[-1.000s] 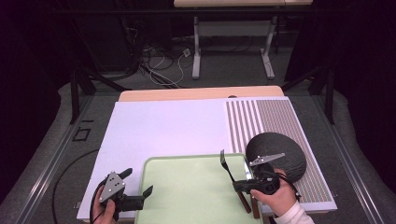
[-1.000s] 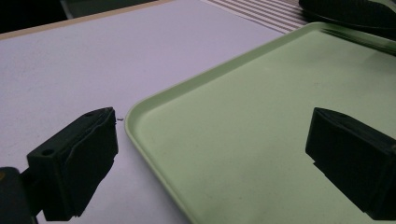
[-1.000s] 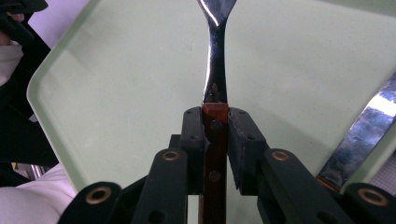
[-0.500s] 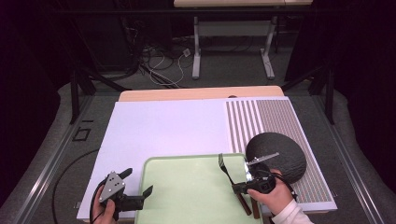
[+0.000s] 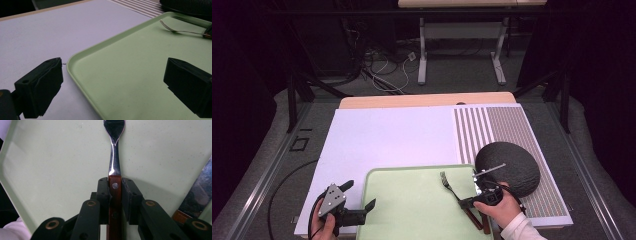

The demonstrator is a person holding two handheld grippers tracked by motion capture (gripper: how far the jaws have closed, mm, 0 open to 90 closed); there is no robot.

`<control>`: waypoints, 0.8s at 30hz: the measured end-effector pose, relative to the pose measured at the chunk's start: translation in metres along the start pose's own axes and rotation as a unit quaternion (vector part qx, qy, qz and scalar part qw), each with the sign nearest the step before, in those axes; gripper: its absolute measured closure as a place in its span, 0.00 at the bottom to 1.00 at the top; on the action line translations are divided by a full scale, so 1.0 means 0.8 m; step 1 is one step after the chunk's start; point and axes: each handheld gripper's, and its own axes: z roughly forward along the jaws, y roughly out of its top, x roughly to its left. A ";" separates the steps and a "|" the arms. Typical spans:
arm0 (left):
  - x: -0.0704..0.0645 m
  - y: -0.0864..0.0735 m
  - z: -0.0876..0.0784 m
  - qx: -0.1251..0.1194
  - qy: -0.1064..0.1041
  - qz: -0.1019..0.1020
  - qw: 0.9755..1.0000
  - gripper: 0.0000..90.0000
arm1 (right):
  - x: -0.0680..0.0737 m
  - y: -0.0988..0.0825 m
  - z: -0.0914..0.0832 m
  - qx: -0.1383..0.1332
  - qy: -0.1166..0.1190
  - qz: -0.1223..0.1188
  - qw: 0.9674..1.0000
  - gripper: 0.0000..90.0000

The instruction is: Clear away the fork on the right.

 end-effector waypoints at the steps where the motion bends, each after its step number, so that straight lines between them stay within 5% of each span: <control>1: 0.000 0.000 0.000 0.000 0.000 0.000 1.000 0.03 | 0.001 -0.001 0.001 -0.011 0.001 0.004 1.000 0.85; 6: 0.000 0.000 0.000 0.000 0.000 0.000 1.000 0.03 | 0.001 -0.001 -0.002 -0.004 0.004 -0.012 1.000 0.80; 12: 0.000 0.000 0.000 0.001 -0.001 0.002 1.000 0.03 | 0.005 -0.004 -0.005 -0.046 0.014 -0.035 0.998 0.80; 18: 0.000 0.000 0.000 0.002 -0.001 0.003 1.000 0.03 | 0.013 -0.007 -0.005 -0.084 0.017 -0.083 0.993 0.95; 24: 0.000 0.000 0.000 0.003 -0.002 0.005 1.000 0.03 | 0.021 -0.009 0.011 -0.073 0.022 -0.124 0.989 1.00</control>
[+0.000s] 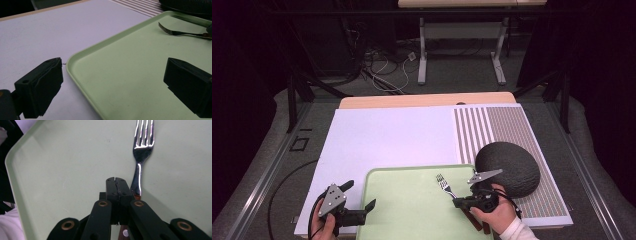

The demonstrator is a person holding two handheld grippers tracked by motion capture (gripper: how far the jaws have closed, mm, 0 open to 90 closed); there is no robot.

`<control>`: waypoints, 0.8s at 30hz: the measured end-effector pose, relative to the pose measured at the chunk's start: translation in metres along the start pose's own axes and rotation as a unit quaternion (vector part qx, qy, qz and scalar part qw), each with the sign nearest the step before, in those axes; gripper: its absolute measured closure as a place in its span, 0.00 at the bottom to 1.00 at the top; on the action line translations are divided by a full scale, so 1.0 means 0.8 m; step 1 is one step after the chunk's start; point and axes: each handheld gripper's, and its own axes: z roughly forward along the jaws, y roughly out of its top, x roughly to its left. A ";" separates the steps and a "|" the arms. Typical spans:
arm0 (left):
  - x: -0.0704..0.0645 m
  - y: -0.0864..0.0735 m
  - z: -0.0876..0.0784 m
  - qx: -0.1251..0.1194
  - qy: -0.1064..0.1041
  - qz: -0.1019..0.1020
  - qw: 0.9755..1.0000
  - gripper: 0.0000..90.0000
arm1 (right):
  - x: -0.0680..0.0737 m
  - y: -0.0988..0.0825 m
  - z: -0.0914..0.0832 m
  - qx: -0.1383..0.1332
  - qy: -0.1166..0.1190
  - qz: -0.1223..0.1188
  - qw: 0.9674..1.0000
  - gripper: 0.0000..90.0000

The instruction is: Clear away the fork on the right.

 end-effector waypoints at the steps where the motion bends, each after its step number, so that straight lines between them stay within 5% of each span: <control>1: 0.000 0.000 0.000 0.000 0.000 0.000 1.000 0.03 | 0.001 0.000 0.002 0.011 -0.004 -0.007 1.000 1.00; 12: 0.000 0.000 0.000 0.000 -0.001 0.000 1.000 0.03 | -0.005 -0.002 0.009 0.019 -0.020 0.003 1.000 1.00; 24: 0.000 0.000 0.000 0.000 -0.001 0.000 1.000 0.03 | -0.023 -0.002 -0.002 -0.003 -0.042 0.051 0.998 1.00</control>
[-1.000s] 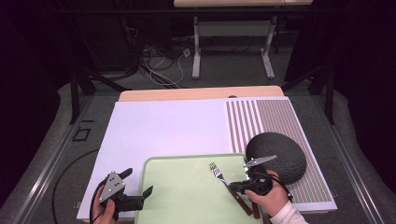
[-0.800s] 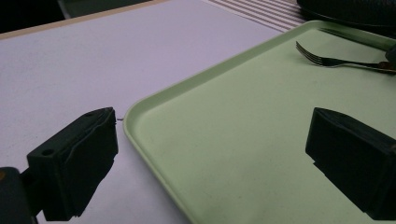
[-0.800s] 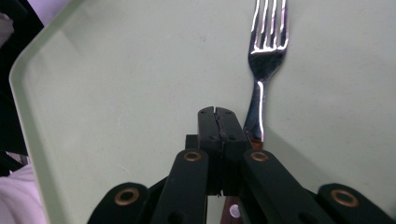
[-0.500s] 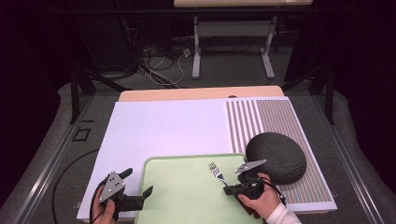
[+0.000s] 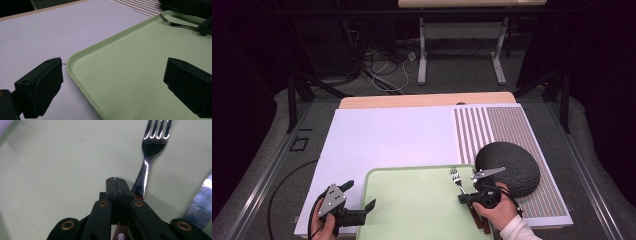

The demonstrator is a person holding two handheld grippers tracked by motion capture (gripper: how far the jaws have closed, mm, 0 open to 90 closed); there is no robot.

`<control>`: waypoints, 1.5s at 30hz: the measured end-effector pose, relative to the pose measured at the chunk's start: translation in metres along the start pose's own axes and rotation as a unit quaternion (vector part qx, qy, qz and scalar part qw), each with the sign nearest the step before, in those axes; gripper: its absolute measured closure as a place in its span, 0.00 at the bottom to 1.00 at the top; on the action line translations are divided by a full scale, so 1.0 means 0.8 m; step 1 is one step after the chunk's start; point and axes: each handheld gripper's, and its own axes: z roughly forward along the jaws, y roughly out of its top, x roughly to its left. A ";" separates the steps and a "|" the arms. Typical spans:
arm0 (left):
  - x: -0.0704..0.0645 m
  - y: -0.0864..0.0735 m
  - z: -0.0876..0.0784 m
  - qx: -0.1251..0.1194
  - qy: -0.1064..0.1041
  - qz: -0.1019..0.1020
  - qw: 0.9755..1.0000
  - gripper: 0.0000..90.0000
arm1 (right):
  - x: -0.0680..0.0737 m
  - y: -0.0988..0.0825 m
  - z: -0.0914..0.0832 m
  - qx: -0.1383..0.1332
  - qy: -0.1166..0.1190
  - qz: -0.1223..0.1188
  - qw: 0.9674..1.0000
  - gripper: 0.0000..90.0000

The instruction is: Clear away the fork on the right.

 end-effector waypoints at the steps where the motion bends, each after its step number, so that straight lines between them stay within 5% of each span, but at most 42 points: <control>1: 0.000 0.000 0.000 0.000 0.001 0.002 1.000 0.03 | -0.002 0.000 -0.001 0.000 -0.003 0.004 1.000 1.00; 18: 0.000 0.000 0.000 -0.001 -0.001 -0.001 1.000 0.03 | -0.017 0.000 -0.013 0.000 -0.025 0.019 1.000 1.00; 28: 0.000 0.000 0.000 0.001 -0.001 -0.001 1.000 0.03 | -0.017 0.002 -0.021 -0.011 -0.006 0.020 1.000 0.97; 34: 0.000 0.000 0.000 0.001 0.000 -0.001 1.000 0.03 | -0.015 0.004 -0.030 -0.010 -0.004 0.001 1.000 0.92; 45: 0.002 -0.001 0.000 0.002 0.002 -0.001 1.000 0.03 | -0.013 0.008 -0.042 -0.047 -0.016 -0.072 0.996 0.76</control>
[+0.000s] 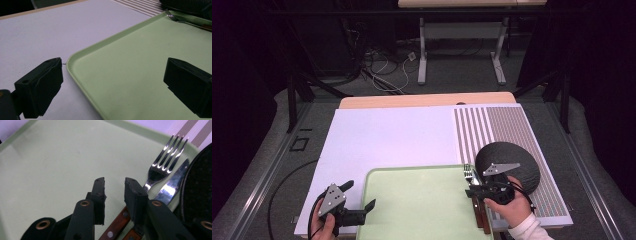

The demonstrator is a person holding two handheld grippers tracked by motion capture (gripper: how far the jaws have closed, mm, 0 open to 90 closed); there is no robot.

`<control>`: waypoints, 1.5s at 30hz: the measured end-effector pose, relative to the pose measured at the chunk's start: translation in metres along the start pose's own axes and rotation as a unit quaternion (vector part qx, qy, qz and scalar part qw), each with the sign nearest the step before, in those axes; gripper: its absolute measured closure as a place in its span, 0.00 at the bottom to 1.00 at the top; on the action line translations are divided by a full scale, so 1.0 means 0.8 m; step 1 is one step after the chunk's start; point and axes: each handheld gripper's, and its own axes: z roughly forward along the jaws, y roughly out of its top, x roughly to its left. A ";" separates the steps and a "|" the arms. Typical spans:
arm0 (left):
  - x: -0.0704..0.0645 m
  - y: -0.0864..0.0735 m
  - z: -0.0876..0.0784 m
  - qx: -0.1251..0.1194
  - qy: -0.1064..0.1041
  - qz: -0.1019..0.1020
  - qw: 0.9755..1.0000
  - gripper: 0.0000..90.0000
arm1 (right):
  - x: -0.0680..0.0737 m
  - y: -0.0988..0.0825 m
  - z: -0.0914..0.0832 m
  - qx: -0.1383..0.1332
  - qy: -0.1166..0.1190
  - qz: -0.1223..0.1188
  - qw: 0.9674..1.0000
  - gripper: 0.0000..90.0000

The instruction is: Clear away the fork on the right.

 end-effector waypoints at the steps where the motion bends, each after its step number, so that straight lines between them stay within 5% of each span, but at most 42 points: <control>1: 0.000 0.000 0.000 0.000 0.000 0.000 1.000 0.03 | 0.001 0.001 -0.002 -0.004 -0.006 -0.008 1.000 0.74; 5: -0.001 0.000 0.000 0.001 -0.002 -0.002 1.000 0.03 | 0.001 0.003 -0.006 -0.012 -0.020 -0.030 0.999 0.66; 12: 0.000 0.000 0.000 0.001 0.000 -0.001 1.000 0.03 | -0.007 0.003 -0.009 -0.021 -0.006 -0.018 1.000 0.59; 22: -0.001 0.000 0.001 0.001 -0.002 -0.002 1.000 0.03 | -0.013 0.009 -0.020 -0.023 0.003 -0.029 0.999 0.59; 32: -0.001 0.000 0.001 0.003 -0.001 0.003 1.000 0.03 | -0.025 0.012 -0.047 -0.052 -0.045 -0.051 0.996 0.50; 41: -0.001 0.000 0.001 0.003 -0.001 0.003 1.000 0.03 | -0.059 0.007 -0.065 -0.075 -0.068 -0.032 0.994 0.43; 45: -0.001 0.000 0.001 0.003 -0.001 0.004 1.000 0.03 | -0.068 0.005 -0.073 -0.079 -0.063 0.006 0.995 0.36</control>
